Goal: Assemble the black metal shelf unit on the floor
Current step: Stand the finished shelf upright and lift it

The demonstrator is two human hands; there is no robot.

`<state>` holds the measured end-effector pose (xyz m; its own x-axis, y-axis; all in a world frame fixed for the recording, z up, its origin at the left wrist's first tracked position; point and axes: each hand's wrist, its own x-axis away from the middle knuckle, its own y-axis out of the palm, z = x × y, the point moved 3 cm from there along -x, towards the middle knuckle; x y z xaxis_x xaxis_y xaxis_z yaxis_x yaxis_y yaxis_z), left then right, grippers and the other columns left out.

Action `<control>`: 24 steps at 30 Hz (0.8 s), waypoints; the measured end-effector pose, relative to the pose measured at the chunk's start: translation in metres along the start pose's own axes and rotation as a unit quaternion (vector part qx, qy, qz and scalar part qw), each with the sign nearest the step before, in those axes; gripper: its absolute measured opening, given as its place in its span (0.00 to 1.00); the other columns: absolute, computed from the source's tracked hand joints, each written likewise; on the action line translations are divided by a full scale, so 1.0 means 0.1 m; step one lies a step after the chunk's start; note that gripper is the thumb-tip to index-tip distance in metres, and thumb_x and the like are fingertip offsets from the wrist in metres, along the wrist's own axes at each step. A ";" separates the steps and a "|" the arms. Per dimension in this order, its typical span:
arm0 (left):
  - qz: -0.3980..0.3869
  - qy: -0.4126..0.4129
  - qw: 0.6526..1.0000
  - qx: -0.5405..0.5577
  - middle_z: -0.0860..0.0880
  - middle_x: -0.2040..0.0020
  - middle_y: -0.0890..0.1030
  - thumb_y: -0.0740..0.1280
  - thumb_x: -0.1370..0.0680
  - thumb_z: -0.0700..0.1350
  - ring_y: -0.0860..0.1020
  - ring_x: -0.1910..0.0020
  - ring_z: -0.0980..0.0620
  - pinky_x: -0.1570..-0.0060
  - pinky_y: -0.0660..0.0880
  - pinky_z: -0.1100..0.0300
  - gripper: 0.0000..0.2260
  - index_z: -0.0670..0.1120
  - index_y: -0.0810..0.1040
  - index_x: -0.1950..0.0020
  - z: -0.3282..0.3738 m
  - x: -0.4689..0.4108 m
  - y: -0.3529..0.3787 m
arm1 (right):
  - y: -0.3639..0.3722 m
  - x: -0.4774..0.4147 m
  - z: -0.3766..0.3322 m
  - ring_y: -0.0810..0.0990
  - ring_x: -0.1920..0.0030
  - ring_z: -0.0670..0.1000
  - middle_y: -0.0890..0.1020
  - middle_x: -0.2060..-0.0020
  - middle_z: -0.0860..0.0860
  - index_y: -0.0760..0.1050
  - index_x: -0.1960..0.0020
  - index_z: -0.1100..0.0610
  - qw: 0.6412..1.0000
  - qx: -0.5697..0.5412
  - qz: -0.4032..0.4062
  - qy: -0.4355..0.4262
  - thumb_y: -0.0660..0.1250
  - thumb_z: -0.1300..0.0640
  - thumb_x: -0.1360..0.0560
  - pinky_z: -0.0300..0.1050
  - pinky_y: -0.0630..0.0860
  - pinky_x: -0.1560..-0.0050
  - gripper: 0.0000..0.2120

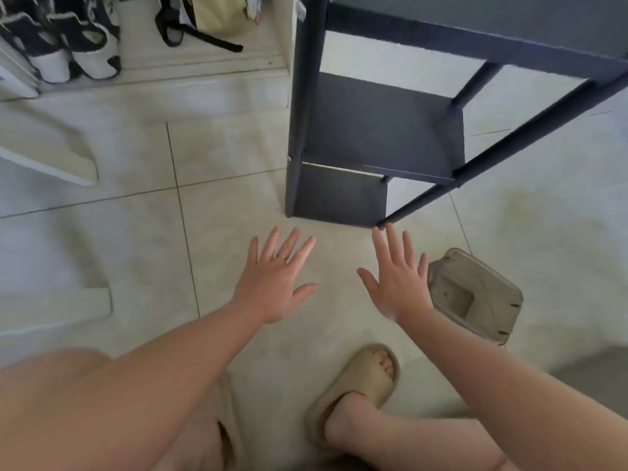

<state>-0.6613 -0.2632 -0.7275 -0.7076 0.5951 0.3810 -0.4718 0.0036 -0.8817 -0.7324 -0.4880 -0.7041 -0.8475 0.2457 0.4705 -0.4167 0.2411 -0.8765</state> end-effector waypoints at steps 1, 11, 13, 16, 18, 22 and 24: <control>-0.014 0.004 1.000 0.001 0.52 0.18 0.41 0.48 0.21 0.70 0.38 0.20 0.43 0.25 0.41 0.38 0.36 0.58 0.35 0.21 0.01 0.03 -0.04 | -0.05 0.04 0.01 0.33 0.20 0.58 0.34 0.19 0.48 0.32 0.19 0.45 1.000 0.008 -0.016 0.001 0.47 0.36 0.17 0.67 0.40 0.23 0.35; -0.079 -0.084 0.993 0.040 0.51 0.18 0.41 0.46 0.20 0.69 0.38 0.20 0.43 0.25 0.40 0.39 0.34 0.57 0.36 0.20 0.60 1.26 -1.86 | -1.78 1.40 -0.35 0.38 0.19 0.58 0.37 0.18 0.49 0.33 0.19 0.47 0.996 0.014 -0.092 -0.001 0.48 0.37 0.17 0.67 0.45 0.21 0.36; -0.073 -0.096 0.992 0.048 0.51 0.18 0.42 0.47 0.20 0.69 0.40 0.20 0.43 0.24 0.42 0.40 0.34 0.57 0.37 0.20 0.77 1.47 -2.33 | -2.21 1.66 -0.42 0.36 0.19 0.58 0.36 0.19 0.49 0.32 0.19 0.47 0.995 0.010 -0.096 -0.011 0.47 0.37 0.18 0.67 0.44 0.21 0.36; -0.066 -0.108 0.991 0.053 0.51 0.18 0.42 0.47 0.21 0.69 0.40 0.20 0.43 0.24 0.43 0.39 0.34 0.58 0.37 0.20 0.97 1.67 -2.98 | -2.82 1.94 -0.48 0.35 0.19 0.57 0.34 0.19 0.48 0.31 0.19 0.46 0.996 0.003 -0.088 -0.026 0.46 0.36 0.18 0.66 0.42 0.23 0.36; -0.059 -0.116 0.990 0.051 0.51 0.18 0.42 0.48 0.21 0.69 0.40 0.20 0.44 0.24 0.43 0.39 0.34 0.58 0.37 0.20 1.07 1.74 -3.36 | -3.16 2.09 -0.49 0.35 0.19 0.58 0.34 0.19 0.48 0.31 0.20 0.45 0.995 0.009 -0.087 -0.038 0.47 0.35 0.18 0.66 0.42 0.23 0.36; -0.018 -0.153 0.986 0.064 0.51 0.18 0.43 0.48 0.21 0.69 0.42 0.20 0.44 0.24 0.43 0.41 0.34 0.58 0.41 0.19 1.14 1.69 -3.94 | -3.71 2.17 -0.42 0.34 0.19 0.58 0.34 0.19 0.48 0.30 0.20 0.45 0.995 0.007 -0.082 -0.052 0.45 0.35 0.18 0.66 0.43 0.23 0.35; -0.001 -0.180 0.981 0.079 0.50 0.18 0.44 0.48 0.20 0.68 0.42 0.20 0.43 0.24 0.45 0.40 0.34 0.57 0.43 0.19 1.12 1.58 -4.13 | -3.93 2.07 -0.37 0.35 0.19 0.58 0.35 0.19 0.48 0.31 0.20 0.46 0.996 0.007 -0.072 -0.056 0.45 0.35 0.18 0.66 0.44 0.22 0.35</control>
<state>-0.6369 -0.2603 -0.2717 -0.8325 0.2731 0.4820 -0.5295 -0.1362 -0.8373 -0.7321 -0.4974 -0.2580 -0.8095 0.1037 0.5779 -0.5406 0.2524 -0.8025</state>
